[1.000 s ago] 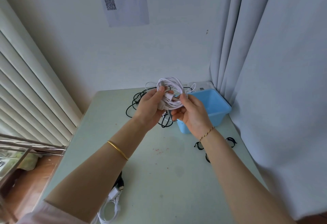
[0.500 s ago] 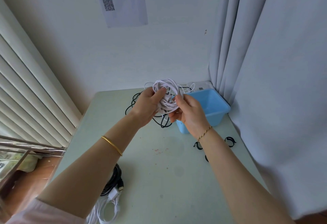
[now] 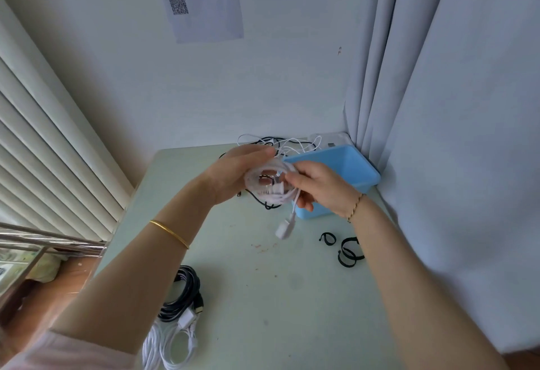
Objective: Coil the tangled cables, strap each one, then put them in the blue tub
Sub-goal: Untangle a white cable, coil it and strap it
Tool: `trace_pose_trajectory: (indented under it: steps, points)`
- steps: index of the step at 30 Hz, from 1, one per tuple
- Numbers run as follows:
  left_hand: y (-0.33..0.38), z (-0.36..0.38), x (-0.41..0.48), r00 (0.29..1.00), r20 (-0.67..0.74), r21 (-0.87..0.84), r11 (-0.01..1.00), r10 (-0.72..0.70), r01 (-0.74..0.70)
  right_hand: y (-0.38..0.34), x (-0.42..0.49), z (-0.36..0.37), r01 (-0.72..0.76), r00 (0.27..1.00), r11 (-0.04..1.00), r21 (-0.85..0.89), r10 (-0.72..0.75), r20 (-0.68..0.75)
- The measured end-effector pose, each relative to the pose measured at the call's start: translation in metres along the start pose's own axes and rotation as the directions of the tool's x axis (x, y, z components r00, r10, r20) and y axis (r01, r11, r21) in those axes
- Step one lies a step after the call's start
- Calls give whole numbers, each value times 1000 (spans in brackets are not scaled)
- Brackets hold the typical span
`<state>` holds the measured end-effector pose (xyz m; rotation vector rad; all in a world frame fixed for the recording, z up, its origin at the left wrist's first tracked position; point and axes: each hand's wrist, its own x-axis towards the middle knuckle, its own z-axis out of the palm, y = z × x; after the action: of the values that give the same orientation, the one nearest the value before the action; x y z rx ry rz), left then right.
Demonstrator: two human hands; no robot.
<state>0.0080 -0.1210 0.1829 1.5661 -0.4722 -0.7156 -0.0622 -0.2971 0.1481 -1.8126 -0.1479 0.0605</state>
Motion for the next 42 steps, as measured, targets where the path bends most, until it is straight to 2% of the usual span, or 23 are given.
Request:
trace_pose_trajectory:
  steps: [2, 4, 7, 10, 15, 18, 22, 25, 28, 32, 34, 38, 40, 42]
  points:
    - [7, 5, 1, 1000, 16, 269, 963, 5, -9, -3, -2, 0, -10, 996, 980, -199, 28, 85]
    - [10, 9, 2, 1000, -2, 534, 845, 0, 1, -5, -1, 3, -10, 994, 967, -254, 36, 99]
    - [8, 13, 2, 998, 17, 657, 753, -59, 34, -4, 0, 5, -4, 998, 967, -254, 18, 53]
    - [1, 15, 4, 1000, -18, 597, 802, -23, 29, -1, -1, 7, 17, 1000, 984, -179, -20, -18]
    - [-8, 22, 9, 975, -196, 327, 944, 108, -39, 4, 1, 12, 49, 981, 998, -37, -55, -188]
    - [-15, 23, 13, 939, -306, 224, 971, 156, -89, 10, 1, 19, 115, 954, 989, -95, -137, -266]
    - [-16, 25, 13, 898, -414, 6, 987, 151, -163, 19, 0, 29, 130, 944, 989, -70, -145, -296]
    - [-15, 26, 10, 917, -378, -63, 985, 127, -162, 21, 2, 32, 117, 934, 991, -69, -133, -331]
    - [-13, 22, 4, 953, -297, -92, 992, 60, -91, 17, 2, 28, 98, 938, 987, -127, -135, -319]
    - [-7, 11, -2, 990, -139, -111, 994, -4, -11, 14, -1, 12, 52, 976, 959, -277, -108, -189]
    - [-7, 6, -1, 996, -66, -69, 996, -55, 50, 13, -1, 8, 60, 989, 933, -355, -104, -108]
    - [-12, 12, -1, 992, 41, 85, 989, -122, 118, 12, -9, 8, 46, 997, 895, -444, -72, -41]
    - [-21, 19, 1, 989, 30, 107, 984, -147, 143, 14, -12, 10, 32, 998, 865, -500, -52, -25]
    - [-36, 25, 7, 992, -50, 118, 985, -120, 125, 20, -15, 13, 23, 998, 853, -522, -46, -31]
